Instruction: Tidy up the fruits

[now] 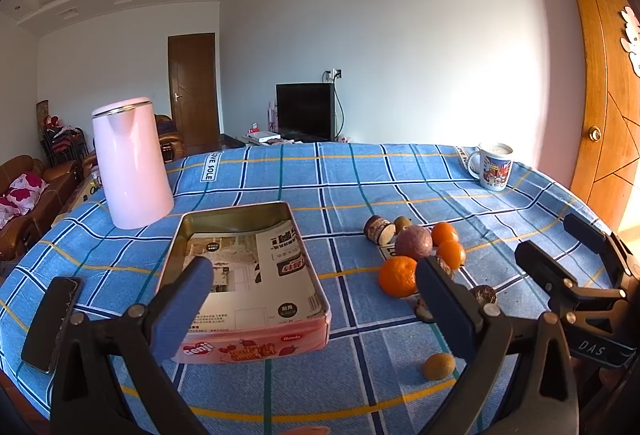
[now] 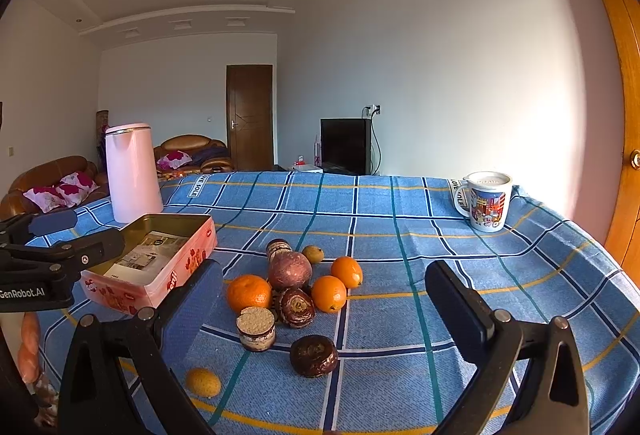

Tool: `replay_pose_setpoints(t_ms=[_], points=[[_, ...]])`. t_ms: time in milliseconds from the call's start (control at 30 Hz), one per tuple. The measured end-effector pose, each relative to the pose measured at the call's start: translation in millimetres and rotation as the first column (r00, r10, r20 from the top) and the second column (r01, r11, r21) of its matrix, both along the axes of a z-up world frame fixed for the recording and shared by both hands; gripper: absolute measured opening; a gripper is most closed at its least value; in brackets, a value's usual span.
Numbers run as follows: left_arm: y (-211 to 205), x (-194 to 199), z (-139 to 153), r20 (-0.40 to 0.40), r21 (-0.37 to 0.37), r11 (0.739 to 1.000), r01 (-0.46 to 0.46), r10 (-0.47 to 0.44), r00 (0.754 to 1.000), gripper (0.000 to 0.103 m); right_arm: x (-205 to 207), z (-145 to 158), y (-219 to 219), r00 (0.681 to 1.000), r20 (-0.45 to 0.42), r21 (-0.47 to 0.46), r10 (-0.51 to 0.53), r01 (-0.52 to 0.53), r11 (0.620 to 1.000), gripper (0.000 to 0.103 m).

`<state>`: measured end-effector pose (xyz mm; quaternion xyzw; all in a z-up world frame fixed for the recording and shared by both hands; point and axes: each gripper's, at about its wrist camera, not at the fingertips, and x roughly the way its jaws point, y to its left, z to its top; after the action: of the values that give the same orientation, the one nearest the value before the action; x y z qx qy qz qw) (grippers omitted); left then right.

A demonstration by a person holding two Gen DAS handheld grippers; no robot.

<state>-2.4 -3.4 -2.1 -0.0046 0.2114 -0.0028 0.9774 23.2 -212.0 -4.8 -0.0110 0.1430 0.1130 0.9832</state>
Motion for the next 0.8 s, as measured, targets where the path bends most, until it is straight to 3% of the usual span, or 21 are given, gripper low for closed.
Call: replay_pose_setpoints(t_ms=[800], points=[[1.3,0.0,-0.9,-0.004,-0.007,1.0,-0.001,0.001,1.0,0.103,-3.6,-0.8,6.2,1.0,-0.003,-0.01,0.014,-0.014,1.0,0.102]])
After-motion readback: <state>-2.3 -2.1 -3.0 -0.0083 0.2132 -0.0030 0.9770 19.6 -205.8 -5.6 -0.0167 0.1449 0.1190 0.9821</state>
